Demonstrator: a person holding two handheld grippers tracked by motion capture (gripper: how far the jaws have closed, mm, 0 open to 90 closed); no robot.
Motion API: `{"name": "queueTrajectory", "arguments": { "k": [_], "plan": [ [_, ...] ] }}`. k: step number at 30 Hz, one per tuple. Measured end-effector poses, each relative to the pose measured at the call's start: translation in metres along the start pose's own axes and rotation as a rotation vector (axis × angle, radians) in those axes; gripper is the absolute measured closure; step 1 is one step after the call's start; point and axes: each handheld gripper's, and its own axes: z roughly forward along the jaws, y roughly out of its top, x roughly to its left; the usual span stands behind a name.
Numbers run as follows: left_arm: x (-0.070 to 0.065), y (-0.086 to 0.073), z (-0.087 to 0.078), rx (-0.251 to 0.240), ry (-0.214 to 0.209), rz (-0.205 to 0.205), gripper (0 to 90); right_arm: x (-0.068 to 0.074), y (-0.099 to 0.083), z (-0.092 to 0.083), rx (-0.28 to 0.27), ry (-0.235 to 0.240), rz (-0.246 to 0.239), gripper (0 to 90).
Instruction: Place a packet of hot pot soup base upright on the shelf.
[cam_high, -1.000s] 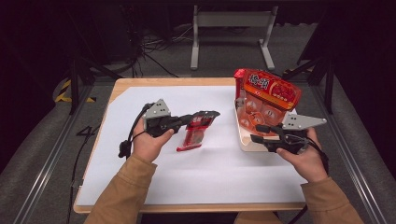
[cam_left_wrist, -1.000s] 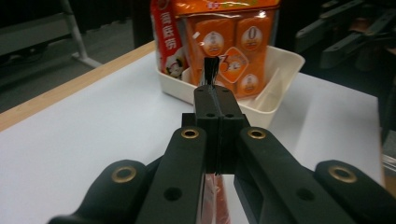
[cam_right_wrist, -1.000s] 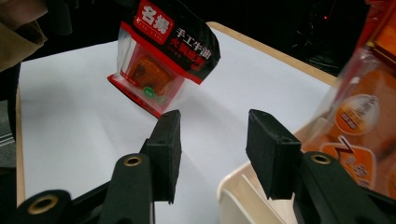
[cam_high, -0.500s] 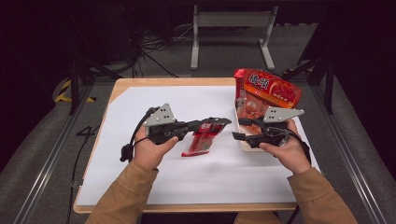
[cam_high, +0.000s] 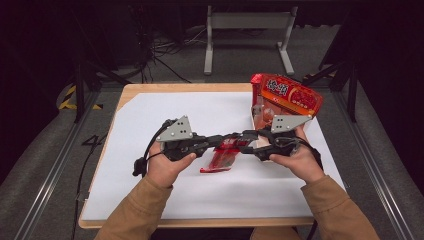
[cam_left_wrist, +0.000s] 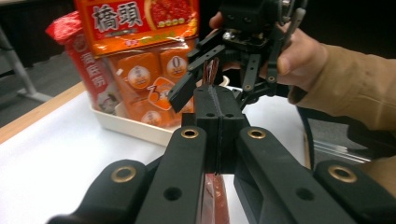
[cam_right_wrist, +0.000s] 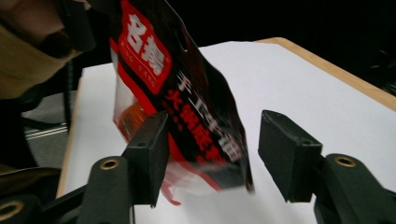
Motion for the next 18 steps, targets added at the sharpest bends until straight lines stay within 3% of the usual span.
{"name": "queueTrajectory", "arguments": {
  "k": [5,14,18],
  "plan": [
    [-0.002,0.000,0.001,-0.006,-0.012,0.007,90.0,0.002,0.001,0.001,-0.007,0.054,0.001,49.9],
    [-0.001,-0.002,-0.002,-0.033,0.003,0.006,90.0,0.007,0.003,-0.004,0.031,0.133,0.015,83.4],
    [0.002,-0.004,-0.004,-0.054,0.009,-0.010,90.0,0.012,0.009,-0.012,0.025,0.145,0.014,88.5]
  ]
}}
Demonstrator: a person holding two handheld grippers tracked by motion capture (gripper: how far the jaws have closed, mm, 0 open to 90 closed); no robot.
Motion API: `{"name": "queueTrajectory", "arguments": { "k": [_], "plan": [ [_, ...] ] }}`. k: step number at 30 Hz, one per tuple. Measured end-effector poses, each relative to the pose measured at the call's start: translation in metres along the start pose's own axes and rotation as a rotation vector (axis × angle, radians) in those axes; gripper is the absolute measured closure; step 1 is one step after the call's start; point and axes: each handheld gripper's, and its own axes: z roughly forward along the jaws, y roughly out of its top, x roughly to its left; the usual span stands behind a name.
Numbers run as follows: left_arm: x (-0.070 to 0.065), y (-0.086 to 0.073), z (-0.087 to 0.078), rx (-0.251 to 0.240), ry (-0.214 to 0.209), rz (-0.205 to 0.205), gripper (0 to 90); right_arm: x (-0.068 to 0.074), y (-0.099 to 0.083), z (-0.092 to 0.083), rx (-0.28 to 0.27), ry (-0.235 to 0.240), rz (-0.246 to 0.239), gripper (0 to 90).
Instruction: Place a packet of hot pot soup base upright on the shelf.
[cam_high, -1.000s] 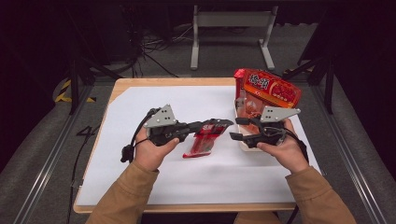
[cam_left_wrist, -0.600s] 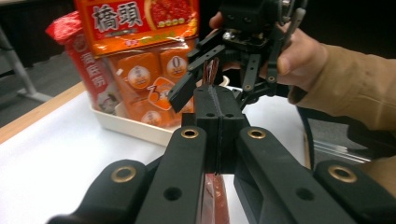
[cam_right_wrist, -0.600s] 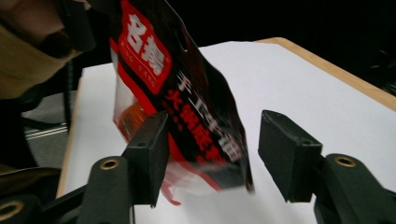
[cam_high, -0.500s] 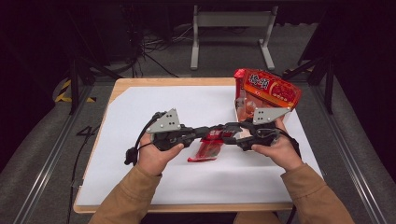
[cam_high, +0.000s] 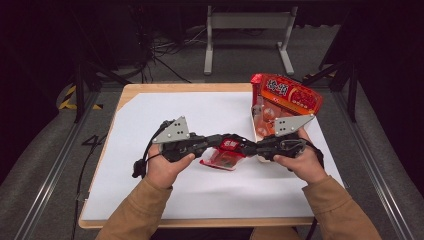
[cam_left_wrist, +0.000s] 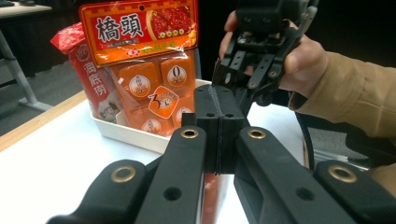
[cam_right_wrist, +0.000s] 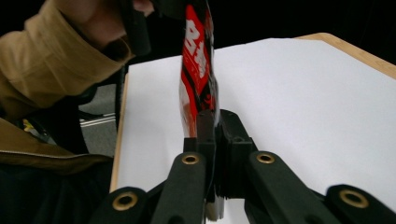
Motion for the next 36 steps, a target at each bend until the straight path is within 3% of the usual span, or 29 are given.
{"name": "queueTrajectory", "arguments": {
  "k": [4,13,15,17,19,26,36],
  "plan": [
    [0.002,-0.002,-0.001,-0.009,-0.001,-0.016,90.0,0.003,0.005,-0.006,-0.028,0.003,0.011,89.8],
    [0.004,-0.005,-0.001,-0.007,0.016,-0.012,90.0,0.006,0.008,-0.005,-0.018,0.017,0.020,90.0],
    [0.004,-0.006,-0.001,0.007,0.026,-0.005,81.4,0.006,0.010,-0.007,-0.018,0.024,0.022,90.0],
    [0.004,-0.007,-0.002,0.015,0.028,-0.008,80.6,0.006,0.010,-0.008,-0.019,0.023,0.022,90.0],
    [0.005,-0.009,-0.002,0.013,0.036,-0.015,73.3,0.006,0.012,-0.012,-0.018,0.016,0.022,90.0],
    [0.010,-0.015,-0.010,0.024,0.073,-0.029,51.1,0.003,0.020,-0.032,0.028,-0.033,0.025,90.0],
    [0.017,-0.026,-0.023,0.057,0.140,-0.058,34.3,-0.003,0.027,-0.056,0.051,-0.097,0.040,90.0]
  ]
}}
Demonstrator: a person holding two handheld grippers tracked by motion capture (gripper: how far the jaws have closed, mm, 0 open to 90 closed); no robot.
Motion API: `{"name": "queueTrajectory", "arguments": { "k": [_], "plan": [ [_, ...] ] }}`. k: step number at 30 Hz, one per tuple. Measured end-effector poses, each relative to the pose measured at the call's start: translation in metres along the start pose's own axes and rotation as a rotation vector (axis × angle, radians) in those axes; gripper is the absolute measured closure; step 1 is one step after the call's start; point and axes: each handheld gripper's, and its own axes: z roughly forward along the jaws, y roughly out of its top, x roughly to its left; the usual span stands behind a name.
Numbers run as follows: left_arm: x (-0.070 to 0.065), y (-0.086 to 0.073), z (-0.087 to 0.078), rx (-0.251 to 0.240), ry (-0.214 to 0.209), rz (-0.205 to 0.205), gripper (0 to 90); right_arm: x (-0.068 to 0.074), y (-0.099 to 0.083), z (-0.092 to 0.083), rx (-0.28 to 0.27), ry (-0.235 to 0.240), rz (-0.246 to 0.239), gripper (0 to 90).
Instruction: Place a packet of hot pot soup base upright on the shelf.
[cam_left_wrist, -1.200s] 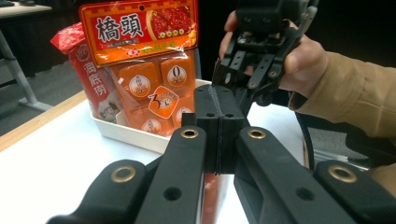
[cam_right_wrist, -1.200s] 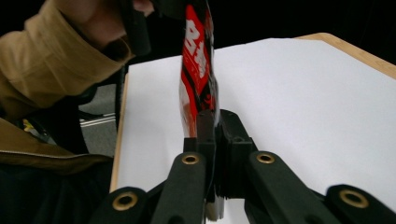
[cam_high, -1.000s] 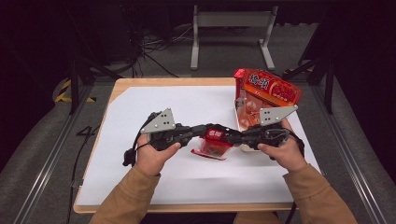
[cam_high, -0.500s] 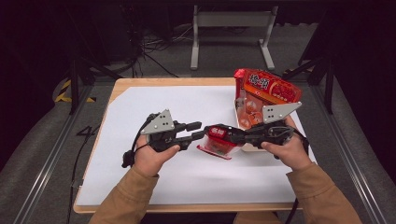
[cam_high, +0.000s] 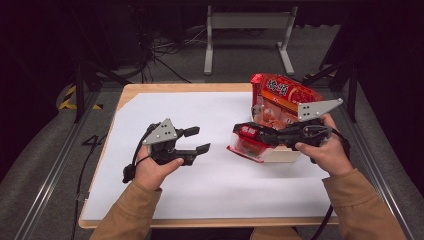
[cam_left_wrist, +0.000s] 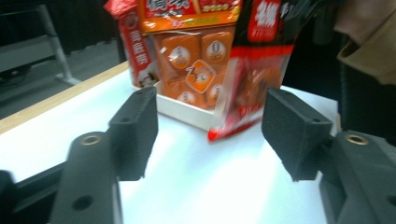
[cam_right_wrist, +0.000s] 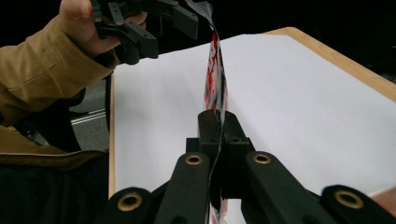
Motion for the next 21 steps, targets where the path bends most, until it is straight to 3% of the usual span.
{"name": "queueTrajectory", "arguments": {
  "k": [12,21],
  "plan": [
    [0.013,-0.009,-0.015,0.016,0.081,-0.031,25.4,-0.012,0.008,-0.027,0.011,-0.078,0.018,90.0],
    [0.021,-0.014,-0.022,0.034,0.114,-0.050,21.3,-0.020,0.008,-0.039,0.032,-0.114,0.033,90.0]
  ]
}}
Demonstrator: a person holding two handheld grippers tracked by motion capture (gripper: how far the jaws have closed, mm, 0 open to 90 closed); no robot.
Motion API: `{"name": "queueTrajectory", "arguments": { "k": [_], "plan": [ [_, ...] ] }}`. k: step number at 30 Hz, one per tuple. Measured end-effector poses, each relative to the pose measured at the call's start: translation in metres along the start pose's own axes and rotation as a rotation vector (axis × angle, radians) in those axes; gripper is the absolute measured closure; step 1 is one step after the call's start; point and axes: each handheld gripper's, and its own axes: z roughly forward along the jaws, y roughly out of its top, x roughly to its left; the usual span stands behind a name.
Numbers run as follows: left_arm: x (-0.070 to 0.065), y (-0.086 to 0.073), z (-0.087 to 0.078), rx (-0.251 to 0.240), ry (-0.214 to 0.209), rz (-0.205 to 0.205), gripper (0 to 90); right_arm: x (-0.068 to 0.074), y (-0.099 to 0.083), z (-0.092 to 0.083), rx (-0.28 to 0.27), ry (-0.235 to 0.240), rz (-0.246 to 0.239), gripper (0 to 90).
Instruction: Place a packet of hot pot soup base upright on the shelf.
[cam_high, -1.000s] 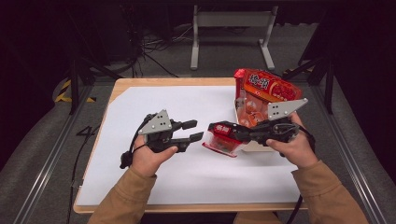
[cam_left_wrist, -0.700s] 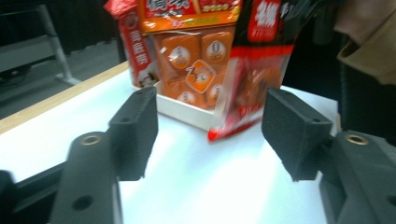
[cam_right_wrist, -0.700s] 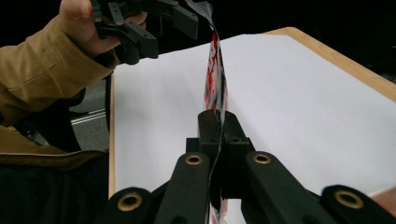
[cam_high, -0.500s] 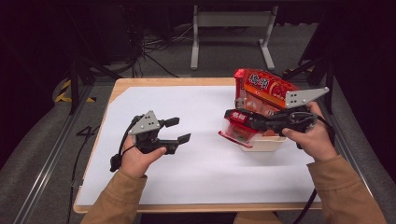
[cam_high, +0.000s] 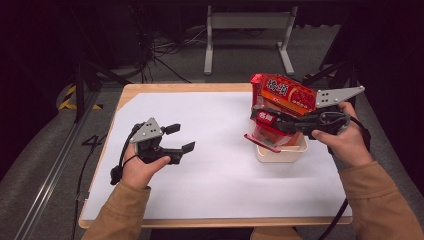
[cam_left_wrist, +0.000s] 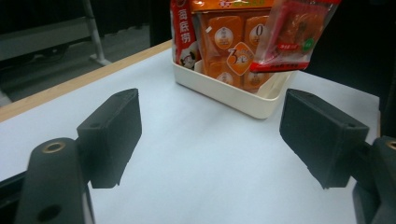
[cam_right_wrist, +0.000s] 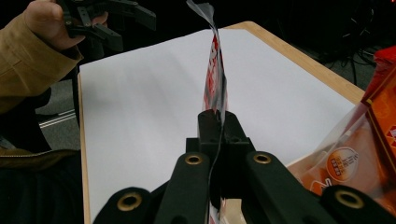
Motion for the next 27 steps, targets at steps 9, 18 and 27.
{"name": "queueTrajectory", "arguments": {
  "k": [9,18,27],
  "plan": [
    [0.007,-0.004,-0.004,0.018,0.023,-0.019,19.1,-0.008,0.002,-0.008,0.027,-0.033,0.006,89.9],
    [0.011,-0.005,-0.007,0.016,0.032,-0.034,18.5,-0.014,0.000,-0.013,0.055,-0.044,0.015,89.9],
    [0.012,-0.006,-0.009,0.012,0.033,-0.042,18.2,-0.018,-0.002,-0.017,0.067,-0.059,0.007,89.9]
  ]
}}
